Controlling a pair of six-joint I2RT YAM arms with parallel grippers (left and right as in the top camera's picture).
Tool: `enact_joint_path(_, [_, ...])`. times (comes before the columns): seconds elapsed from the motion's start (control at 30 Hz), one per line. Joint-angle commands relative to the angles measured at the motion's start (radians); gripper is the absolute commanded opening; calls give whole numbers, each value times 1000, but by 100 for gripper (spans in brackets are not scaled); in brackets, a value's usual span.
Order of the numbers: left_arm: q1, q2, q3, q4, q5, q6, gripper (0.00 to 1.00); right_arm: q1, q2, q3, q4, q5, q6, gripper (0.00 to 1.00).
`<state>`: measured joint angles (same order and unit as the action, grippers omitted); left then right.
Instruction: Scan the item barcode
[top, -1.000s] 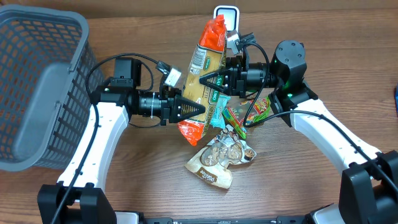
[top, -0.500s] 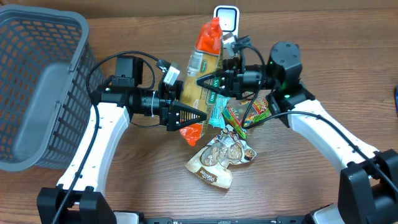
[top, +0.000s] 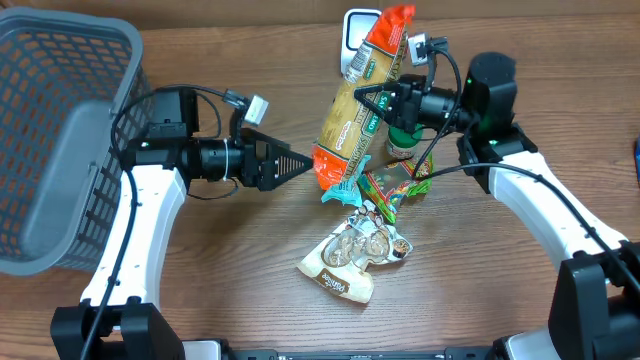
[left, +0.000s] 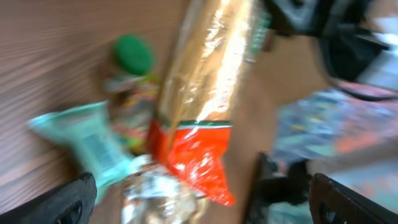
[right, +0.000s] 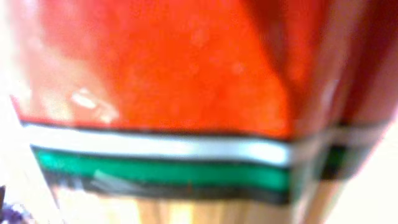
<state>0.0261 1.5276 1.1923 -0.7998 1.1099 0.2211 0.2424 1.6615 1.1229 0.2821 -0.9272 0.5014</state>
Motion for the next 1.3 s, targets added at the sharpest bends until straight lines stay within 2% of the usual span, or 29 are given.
enact_joint_path(0.0, [5, -24, 28, 8, -238, -96, 100, 5, 10, 131, -80, 141, -115, 4])
enact_joint_path(0.1, [3, -24, 31, 16, -316, -119, 100, 5, 62, 244, -226, 196, -175, 4])
enact_joint_path(0.33, [3, -24, 31, 13, -363, -125, 100, 5, 224, 506, -440, 349, -222, 4])
enact_joint_path(0.67, [3, -24, 30, 4, -389, -125, 100, 16, 348, 693, -583, 634, -255, 4])
enact_joint_path(1.27, [3, -24, 30, -8, -415, -124, 100, 105, 428, 876, -697, 1149, -527, 4])
